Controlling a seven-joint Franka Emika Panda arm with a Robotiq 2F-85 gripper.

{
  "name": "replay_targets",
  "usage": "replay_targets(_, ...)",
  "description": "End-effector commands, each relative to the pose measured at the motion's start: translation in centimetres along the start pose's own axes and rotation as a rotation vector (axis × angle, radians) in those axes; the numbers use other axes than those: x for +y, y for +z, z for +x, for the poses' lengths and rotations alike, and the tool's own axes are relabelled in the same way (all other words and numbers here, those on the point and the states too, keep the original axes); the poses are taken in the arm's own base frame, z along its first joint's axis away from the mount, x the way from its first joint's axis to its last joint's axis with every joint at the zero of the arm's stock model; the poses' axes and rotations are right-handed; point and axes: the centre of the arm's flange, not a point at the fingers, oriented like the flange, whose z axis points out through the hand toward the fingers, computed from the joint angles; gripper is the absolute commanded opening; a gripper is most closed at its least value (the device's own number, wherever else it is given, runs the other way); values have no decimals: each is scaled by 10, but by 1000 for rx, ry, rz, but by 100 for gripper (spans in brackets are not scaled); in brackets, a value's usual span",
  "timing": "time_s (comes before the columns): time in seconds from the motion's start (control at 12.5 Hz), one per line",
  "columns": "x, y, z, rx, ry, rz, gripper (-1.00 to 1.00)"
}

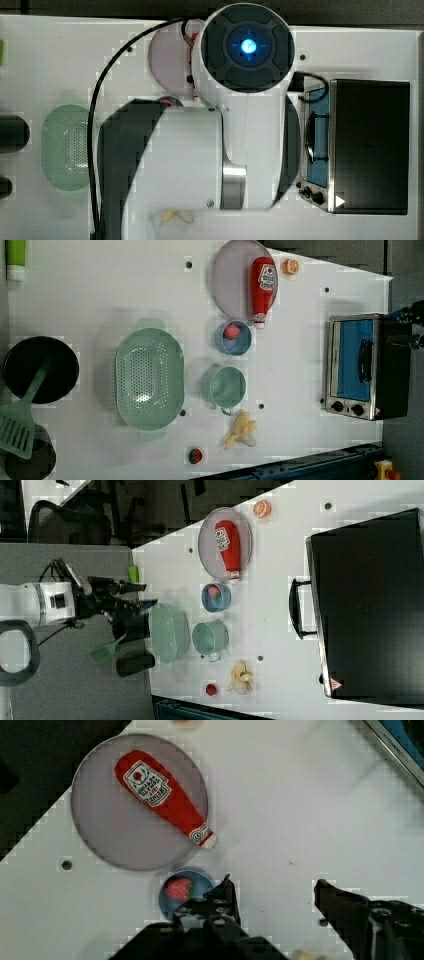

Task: Pick ketchup from plate and place it on table.

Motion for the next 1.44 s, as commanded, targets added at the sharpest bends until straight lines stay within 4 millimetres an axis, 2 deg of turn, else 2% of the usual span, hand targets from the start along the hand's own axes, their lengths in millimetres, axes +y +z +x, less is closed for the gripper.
replay_targets(0.08,82,-44,-30,-80,100,-47,58)
replay_targets(0.24,77,-39,-30,-84,85,-53,99)
replay_targets(0.56,49,-7,-24,-100,42,-71,100)
replay_targets(1.12,-27,93,-4,-95,-69,-45,100)
replay_targets(1.44,-53,155,10,-103,-280,-16,100)
